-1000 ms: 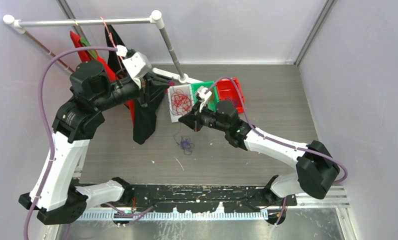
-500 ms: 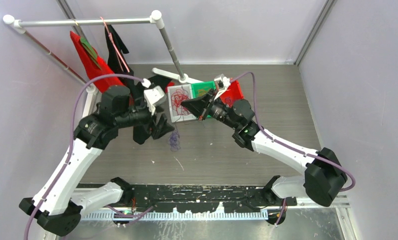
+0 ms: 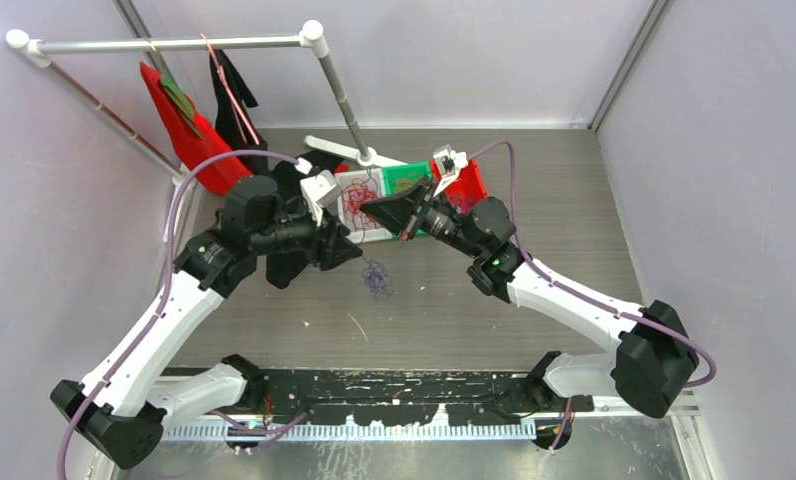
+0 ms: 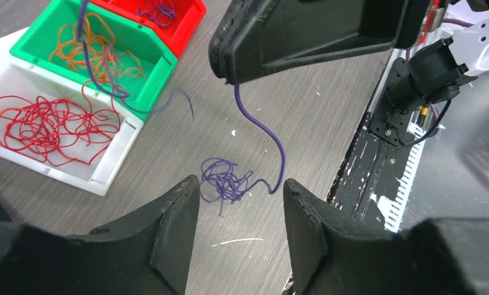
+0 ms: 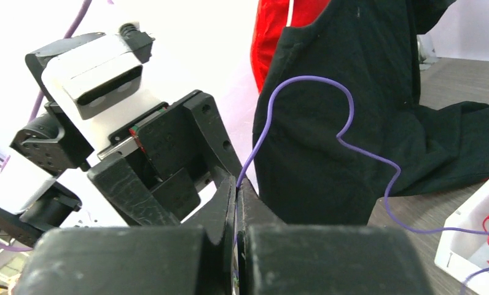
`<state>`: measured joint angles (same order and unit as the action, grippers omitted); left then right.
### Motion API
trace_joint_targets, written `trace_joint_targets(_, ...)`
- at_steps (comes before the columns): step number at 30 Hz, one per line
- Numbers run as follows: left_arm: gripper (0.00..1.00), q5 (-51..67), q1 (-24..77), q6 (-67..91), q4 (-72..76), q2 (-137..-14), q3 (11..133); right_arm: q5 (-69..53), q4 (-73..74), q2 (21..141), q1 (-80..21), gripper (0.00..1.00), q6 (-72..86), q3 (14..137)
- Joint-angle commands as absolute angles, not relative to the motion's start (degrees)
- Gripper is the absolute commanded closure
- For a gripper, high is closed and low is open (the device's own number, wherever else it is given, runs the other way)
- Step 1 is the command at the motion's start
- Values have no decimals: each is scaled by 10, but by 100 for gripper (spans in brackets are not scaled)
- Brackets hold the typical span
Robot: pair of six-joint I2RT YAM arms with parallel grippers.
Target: Untangle the cables
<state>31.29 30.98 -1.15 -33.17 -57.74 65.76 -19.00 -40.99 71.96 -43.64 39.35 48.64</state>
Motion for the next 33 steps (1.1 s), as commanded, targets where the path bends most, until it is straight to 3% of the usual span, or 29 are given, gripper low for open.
trace_joint_targets(1, 48, 340, 308, 22, -273, -583, 644, -217, -428, 704, -437, 99, 424, 520)
trace_joint_targets(10, 49, 392, 308, 113, -230, -584, 634, -230, -432, 718, -437, 99, 456, 528)
trace_joint_targets(13, 71, 404, 308, 141, -223, -587, 630, -233, -437, 720, -437, 99, 461, 527)
trace_joint_targets(15, 93, 413, 308, 155, -236, -591, 634, -233, -435, 720, -437, 99, 462, 525)
trace_joint_targets(16, 99, 416, 307, 162, -244, -592, 636, -233, -433, 719, -436, 96, 461, 524)
trace_joint_targets(19, 100, 431, 307, 187, -252, -583, 634, -235, -421, 714, -433, 77, 452, 519)
trace_joint_targets(22, 100, 441, 306, 222, -235, -574, 627, -246, -419, 705, -418, 49, 447, 499)
trace_joint_targets(24, 100, 453, 301, 262, -218, -575, 628, -248, -434, 684, -402, 40, 457, 469)
trace_joint_targets(27, 100, 470, 290, 308, -193, -581, 632, -260, -434, 636, -390, 33, 452, 424)
trace_joint_targets(33, 100, 479, 281, 347, -158, -595, 650, -373, -348, 578, -391, 32, 406, 408)
